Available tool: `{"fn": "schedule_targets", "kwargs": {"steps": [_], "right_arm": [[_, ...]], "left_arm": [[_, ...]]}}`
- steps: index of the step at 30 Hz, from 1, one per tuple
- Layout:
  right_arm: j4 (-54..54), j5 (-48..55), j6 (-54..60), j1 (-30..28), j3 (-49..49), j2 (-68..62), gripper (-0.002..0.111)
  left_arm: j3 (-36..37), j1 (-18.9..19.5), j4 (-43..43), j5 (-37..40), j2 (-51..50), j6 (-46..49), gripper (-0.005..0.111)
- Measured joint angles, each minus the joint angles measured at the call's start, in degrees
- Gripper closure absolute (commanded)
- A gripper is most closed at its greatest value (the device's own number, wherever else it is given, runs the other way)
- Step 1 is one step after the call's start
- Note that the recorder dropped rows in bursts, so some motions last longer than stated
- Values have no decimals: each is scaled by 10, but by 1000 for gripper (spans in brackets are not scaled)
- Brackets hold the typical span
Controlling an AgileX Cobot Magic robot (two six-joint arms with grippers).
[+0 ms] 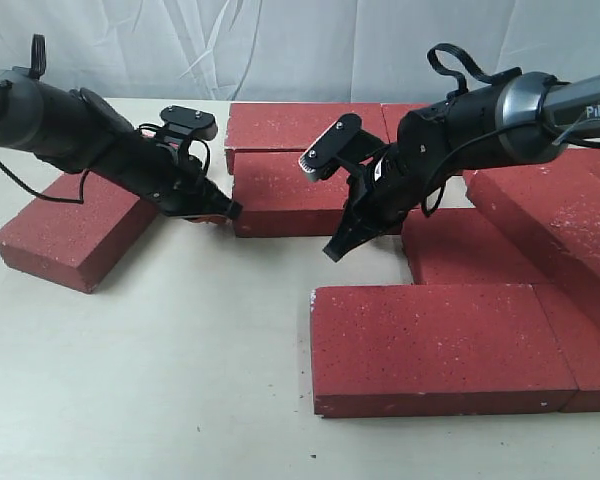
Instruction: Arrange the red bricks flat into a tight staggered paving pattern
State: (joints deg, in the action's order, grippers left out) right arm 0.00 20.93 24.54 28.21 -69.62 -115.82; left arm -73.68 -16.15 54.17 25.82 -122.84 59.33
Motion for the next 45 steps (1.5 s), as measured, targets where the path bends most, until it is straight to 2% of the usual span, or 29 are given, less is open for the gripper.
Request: {"fn": "schedule_targets", "kwargs": {"steps": [7, 11, 15, 29, 37, 45], "right_arm": [[-14, 22, -5, 0, 0, 2, 109], [-10, 52, -5, 0, 0, 16, 109], [0, 70, -6, 0, 0, 26, 109], [6, 72, -6, 0, 0, 27, 109], [6, 77, -6, 0, 0, 37, 109], [6, 146, -11, 0, 4, 114, 109]], "left_arm": [[0, 16, -12, 20, 38, -14, 107], [0, -2, -80, -22, 42, -78, 107], [0, -19, -100, -50, 36, -107, 107], [0, -59, -105, -83, 27, -108, 107], [0, -60, -105, -87, 27, -108, 107], [0, -56, -137, -71, 27, -112, 107]]}}
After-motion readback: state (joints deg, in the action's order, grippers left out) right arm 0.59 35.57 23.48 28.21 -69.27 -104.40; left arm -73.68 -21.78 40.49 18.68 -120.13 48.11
